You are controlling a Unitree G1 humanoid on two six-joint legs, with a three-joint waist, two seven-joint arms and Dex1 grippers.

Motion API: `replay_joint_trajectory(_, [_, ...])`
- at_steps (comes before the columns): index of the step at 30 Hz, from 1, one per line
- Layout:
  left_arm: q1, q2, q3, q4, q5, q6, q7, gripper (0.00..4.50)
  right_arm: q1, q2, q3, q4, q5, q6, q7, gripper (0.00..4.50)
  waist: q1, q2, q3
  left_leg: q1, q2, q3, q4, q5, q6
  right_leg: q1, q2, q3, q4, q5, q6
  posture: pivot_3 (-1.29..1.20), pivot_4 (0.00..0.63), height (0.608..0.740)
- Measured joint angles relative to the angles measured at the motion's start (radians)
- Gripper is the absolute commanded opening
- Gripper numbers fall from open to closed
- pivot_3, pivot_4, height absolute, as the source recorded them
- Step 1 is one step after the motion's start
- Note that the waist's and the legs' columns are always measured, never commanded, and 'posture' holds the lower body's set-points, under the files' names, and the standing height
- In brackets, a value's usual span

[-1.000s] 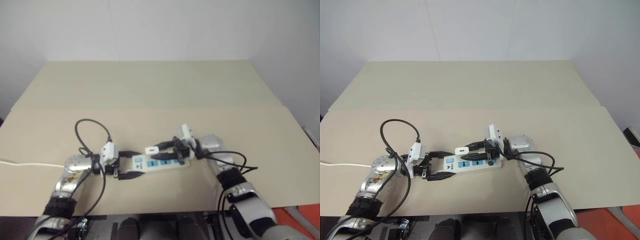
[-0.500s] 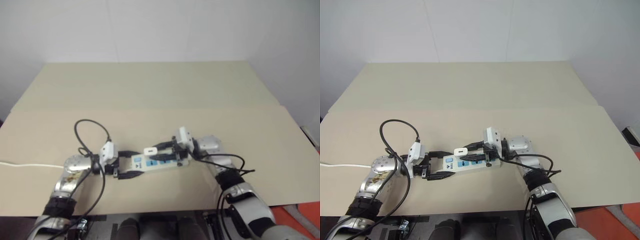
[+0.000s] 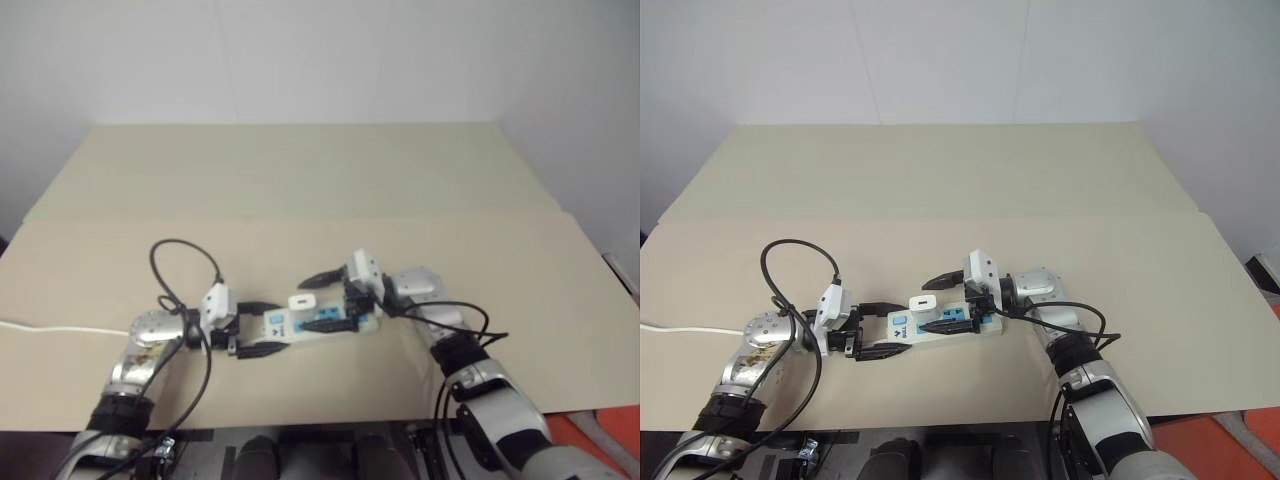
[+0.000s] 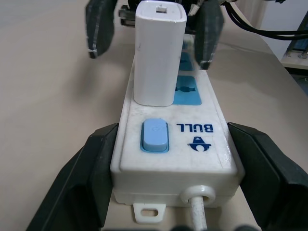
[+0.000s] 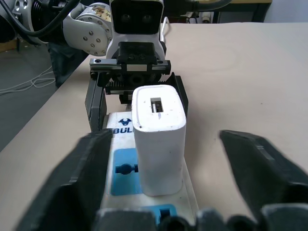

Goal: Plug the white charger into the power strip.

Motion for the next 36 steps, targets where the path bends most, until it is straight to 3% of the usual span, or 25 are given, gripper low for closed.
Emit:
replay_joint_trajectory(10, [-0.006,-0.003,-0.001,0.005,0.000,0.001,0.001,3.26,0.010,-0.064,-0.028,-0.011,0.008,-0.028,0.036,4.49,0.002,0.000,0.000,-0.001,0.000,0.000,0.000,0.000,0.000,0.000,0.000,0.000,0.000,0.000,0.000,0.00,0.150,0.740])
replay_joint_trajectory(12, [-0.013,-0.005,-0.003,0.009,0.000,0.016,0.000,4.00,0.010,-0.103,-0.046,-0.020,0.006,-0.028,0.035,4.50,0.005,0.000,0.000,-0.001,0.000,0.000,0.000,0.000,0.000,0.000,0.000,0.000,0.000,0.000,0.000,0.00,0.150,0.740])
replay_joint_trajectory(14, [-0.013,-0.004,-0.010,0.012,0.004,0.021,-0.005,4.40,0.010,-0.131,-0.066,-0.027,0.006,-0.028,0.032,4.50,0.004,0.000,0.000,-0.001,0.000,0.000,0.000,0.000,0.000,0.000,0.000,0.000,-0.001,0.000,0.000,0.00,0.150,0.740])
replay_joint_trajectory(25, [-0.004,0.003,0.005,-0.009,-0.031,0.027,-0.033,4.45,0.122,-0.272,-0.179,-0.191,0.073,0.009,0.018,4.50,0.005,0.000,0.001,-0.006,0.000,0.000,0.000,0.000,0.000,-0.003,0.000,0.000,-0.004,0.000,0.000,0.00,0.150,0.740])
replay_joint_trajectory(29, [-0.005,0.107,0.059,-0.091,-0.088,0.114,-0.061,4.45,0.195,-0.328,-0.233,-0.278,0.106,0.050,-0.011,4.50,0.000,0.001,0.002,-0.008,0.000,0.000,0.000,0.000,0.000,-0.005,0.000,0.000,-0.005,0.000,0.000,0.00,0.150,0.740])
replay_joint_trajectory(32, [0.047,0.389,0.206,-0.165,-0.208,0.275,-0.208,4.45,0.333,-0.508,-0.341,-0.404,0.147,0.153,-0.027,4.50,-0.002,0.002,0.005,-0.010,0.000,0.000,-0.002,0.000,0.000,-0.007,0.000,-0.001,-0.007,-0.001,-0.001,0.00,0.150,0.740])
replay_joint_trajectory(34, [0.082,0.485,0.251,-0.115,-0.188,0.236,-0.241,4.45,0.387,-0.588,-0.393,-0.417,0.149,0.164,-0.021,4.50,-0.001,0.005,0.006,-0.010,0.000,0.000,-0.002,0.000,0.000,-0.007,-0.001,0.000,-0.008,-0.001,-0.001,0.00,0.150,0.740])
replay_joint_trajectory(36, [0.098,0.508,0.273,-0.068,-0.165,0.198,-0.249,4.45,0.404,-0.630,-0.421,-0.419,0.154,0.174,-0.018,4.50,-0.001,0.007,0.007,-0.009,-0.001,0.001,-0.002,0.000,0.000,-0.007,-0.001,0.000,-0.007,-0.001,-0.001,0.00,0.150,0.740])
